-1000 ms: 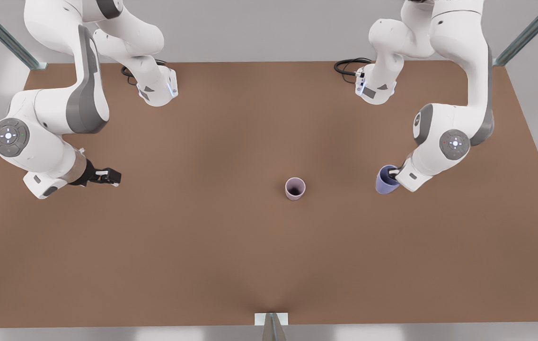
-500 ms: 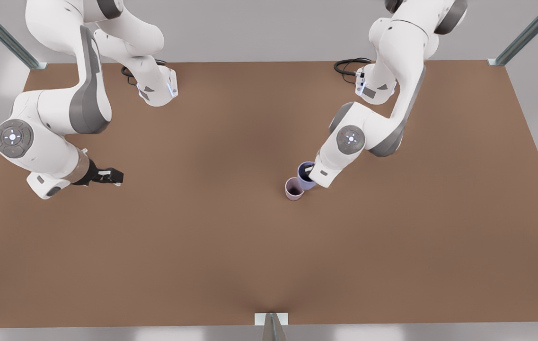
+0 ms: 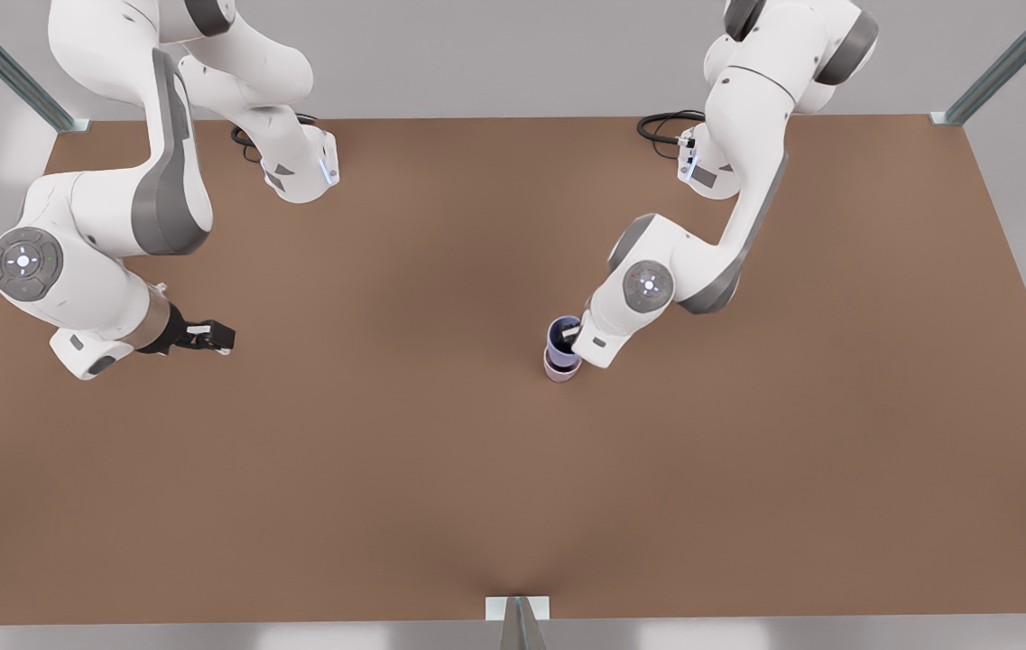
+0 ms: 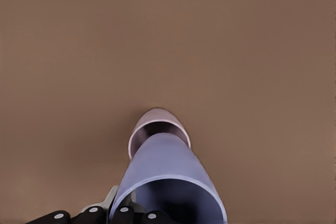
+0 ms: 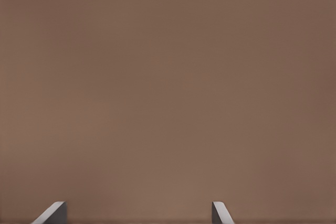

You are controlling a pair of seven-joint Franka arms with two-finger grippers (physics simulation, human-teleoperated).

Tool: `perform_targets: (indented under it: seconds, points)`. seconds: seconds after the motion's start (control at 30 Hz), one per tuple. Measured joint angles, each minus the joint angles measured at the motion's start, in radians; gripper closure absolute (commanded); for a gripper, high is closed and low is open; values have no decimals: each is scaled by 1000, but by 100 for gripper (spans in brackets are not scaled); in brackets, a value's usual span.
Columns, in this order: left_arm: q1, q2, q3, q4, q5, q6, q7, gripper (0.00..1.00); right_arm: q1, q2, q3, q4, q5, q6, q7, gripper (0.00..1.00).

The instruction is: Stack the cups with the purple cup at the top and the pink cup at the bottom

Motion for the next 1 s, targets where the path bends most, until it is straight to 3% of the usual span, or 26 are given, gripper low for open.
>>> perform_targets:
  seconds: [0.77, 0.83, 0.87, 1.0]
  points:
    - [0, 55, 3, -12, 9, 43, 4, 79, 1, 0, 0, -3, 0, 0, -3, 0]
    - [0, 55, 3, -12, 2, 44, 8, 52, 1, 0, 0, -3, 0, 3, -2, 0]
    - [0, 55, 3, -12, -6, 45, 9, 47, 1, 0, 0, -2, 0, 2, -2, 0]
    - [2, 52, 3, -12, -22, 38, 9, 45, 1, 1, 0, -2, 0, 3, -5, 0]
